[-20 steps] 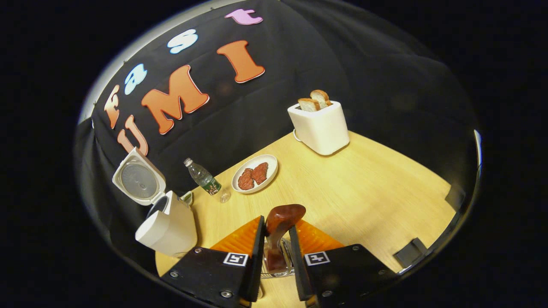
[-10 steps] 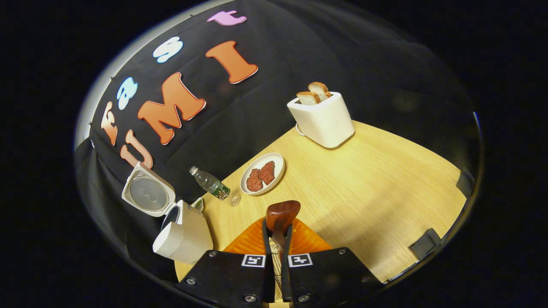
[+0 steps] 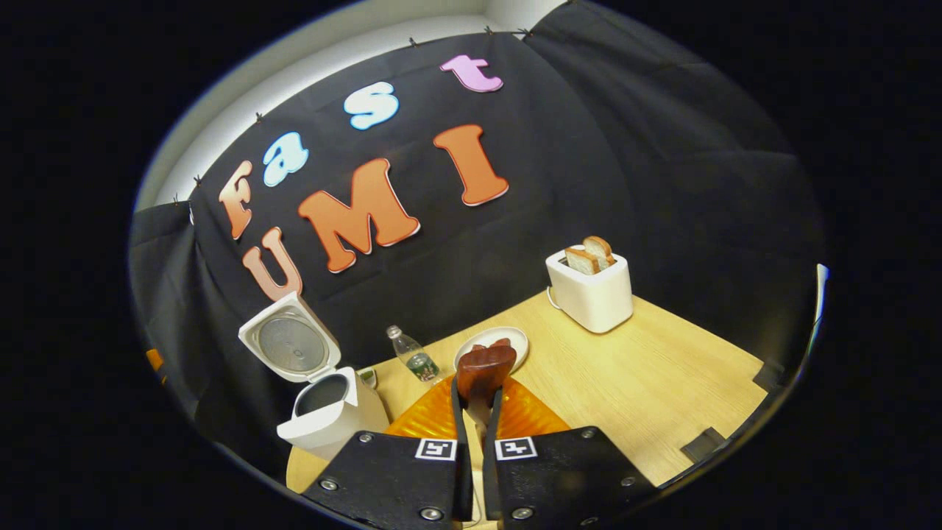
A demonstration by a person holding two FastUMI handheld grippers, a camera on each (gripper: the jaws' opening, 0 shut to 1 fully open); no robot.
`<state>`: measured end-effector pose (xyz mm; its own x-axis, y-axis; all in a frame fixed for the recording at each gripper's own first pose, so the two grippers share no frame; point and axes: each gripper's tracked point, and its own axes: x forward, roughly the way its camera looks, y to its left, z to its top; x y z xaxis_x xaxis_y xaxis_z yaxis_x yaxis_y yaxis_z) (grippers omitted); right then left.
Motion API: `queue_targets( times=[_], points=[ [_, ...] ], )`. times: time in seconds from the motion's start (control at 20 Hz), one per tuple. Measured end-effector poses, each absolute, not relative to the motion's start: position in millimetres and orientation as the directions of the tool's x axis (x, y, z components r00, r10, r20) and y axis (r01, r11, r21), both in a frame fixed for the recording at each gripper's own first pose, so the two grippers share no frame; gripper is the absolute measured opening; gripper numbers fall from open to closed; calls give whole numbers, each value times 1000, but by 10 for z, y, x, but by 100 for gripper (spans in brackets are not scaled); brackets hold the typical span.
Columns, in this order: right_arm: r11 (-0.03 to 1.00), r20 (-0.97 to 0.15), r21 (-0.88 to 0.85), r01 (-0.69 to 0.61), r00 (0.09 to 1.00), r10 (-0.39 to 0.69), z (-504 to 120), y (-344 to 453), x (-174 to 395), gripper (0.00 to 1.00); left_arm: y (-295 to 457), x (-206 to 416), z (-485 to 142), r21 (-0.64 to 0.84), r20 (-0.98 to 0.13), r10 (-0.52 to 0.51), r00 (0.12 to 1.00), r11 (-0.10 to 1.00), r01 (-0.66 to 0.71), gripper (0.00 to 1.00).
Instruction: Close the left gripper, press the button to open the rice cooker; take a wooden spoon from the chopstick holder with the right hand, scoop a spoonful of rice and pour it into the rice cooker, then put the wooden spoon back into the chopstick holder.
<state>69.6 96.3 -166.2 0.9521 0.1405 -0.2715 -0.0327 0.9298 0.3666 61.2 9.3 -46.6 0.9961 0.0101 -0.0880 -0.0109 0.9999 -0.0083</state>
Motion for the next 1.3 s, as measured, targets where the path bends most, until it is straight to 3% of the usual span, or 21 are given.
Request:
queue_targets(
  times=[0.2,0.55,0.9,1.15,1.3],
  points=[
    [957,-237,277,-92,958,161,-1603,1503,470,5,227,801,-426,-8,-85,-34,996,999,34,100],
    [982,-294,132,-132,941,166,-2231,2145,356,5,485,1001,-417,14,-99,-70,993,997,72,100],
    [993,-324,-61,-101,943,76,-2694,2215,400,5,671,1134,-429,11,-110,-100,989,995,102,98],
    [991,-339,-102,-90,940,51,-2991,2298,414,5,823,1097,-410,33,-132,-97,986,994,102,98],
    [998,-341,-22,-56,939,45,-3034,2291,463,5,920,1109,-414,45,-134,-89,987,994,96,98]
  ],
)
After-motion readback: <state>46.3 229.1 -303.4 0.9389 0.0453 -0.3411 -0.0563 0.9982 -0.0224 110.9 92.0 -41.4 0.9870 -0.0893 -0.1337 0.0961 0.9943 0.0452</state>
